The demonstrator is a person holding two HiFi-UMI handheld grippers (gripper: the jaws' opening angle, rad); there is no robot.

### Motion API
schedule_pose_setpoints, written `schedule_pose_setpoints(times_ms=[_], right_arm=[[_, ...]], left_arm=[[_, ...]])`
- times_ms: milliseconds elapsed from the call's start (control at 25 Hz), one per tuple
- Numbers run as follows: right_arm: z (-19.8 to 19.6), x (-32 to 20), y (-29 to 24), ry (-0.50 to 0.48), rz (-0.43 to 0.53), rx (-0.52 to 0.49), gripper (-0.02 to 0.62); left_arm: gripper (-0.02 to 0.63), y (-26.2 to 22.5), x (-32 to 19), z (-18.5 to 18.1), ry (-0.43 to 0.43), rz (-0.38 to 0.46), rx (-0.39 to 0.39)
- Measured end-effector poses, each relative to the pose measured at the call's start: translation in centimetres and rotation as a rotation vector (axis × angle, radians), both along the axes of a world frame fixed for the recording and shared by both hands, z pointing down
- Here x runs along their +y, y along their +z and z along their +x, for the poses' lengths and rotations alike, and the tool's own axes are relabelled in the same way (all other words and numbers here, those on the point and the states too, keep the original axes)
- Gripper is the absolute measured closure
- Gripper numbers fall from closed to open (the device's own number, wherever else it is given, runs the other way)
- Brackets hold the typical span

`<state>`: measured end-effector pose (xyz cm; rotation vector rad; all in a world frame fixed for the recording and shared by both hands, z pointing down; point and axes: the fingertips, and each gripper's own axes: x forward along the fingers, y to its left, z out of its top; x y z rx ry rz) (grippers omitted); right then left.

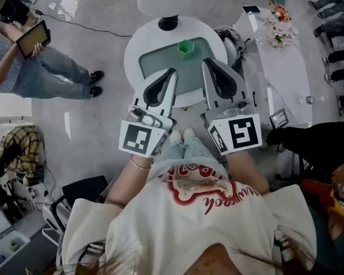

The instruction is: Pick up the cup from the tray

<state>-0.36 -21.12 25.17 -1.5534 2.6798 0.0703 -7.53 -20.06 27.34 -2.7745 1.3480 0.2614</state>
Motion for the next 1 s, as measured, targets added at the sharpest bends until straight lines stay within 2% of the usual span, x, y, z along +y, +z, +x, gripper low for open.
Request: schedule_pose_setpoints(times_ms=[320, 400, 480, 520, 560, 600, 720, 1000], right_arm=[[1.0, -2.4, 4.9, -0.040, -0.073, 0.029, 0.561], [1.0, -3.2, 8.4, -0.068, -0.128, 0.052, 0.561], [1.0, -4.8, 13.4, -0.089, -0.228, 0.108, 0.550], [1.0, -5.6, 15.9, -0.099, -0.286, 0.129, 0.490], [0.9, -6.5, 18.3, -0.111, -0.343, 0.136, 0.384], [0.8, -7.5, 20.3, -0.122, -0.391, 0.135, 0.330], [0.4, -10.5, 25.0, -0.139, -0.465, 0.146, 0.314], [-0.7, -15.1, 32.4, -0.158, -0.556, 0.210, 0.278]], left_arm=[[0.594, 2.3, -1.4, -0.3, -0.050, -0.040, -0.003], [0.594, 3.2, -1.1, -0.5, -0.059, -0.054, -0.006], [0.594, 4.4, -1.0, -0.7, -0.064, -0.078, -0.007], [0.593, 5.0, -1.0, -0.8, -0.067, -0.092, -0.007], [0.594, 5.6, -1.0, -0.9, -0.069, -0.104, -0.008], [0.594, 6.2, -1.0, -0.9, -0.071, -0.115, -0.009], [0.594, 7.9, -0.9, -1.1, -0.069, -0.140, -0.025], [0.594, 11.1, -0.6, -1.8, -0.086, -0.200, -0.029]])
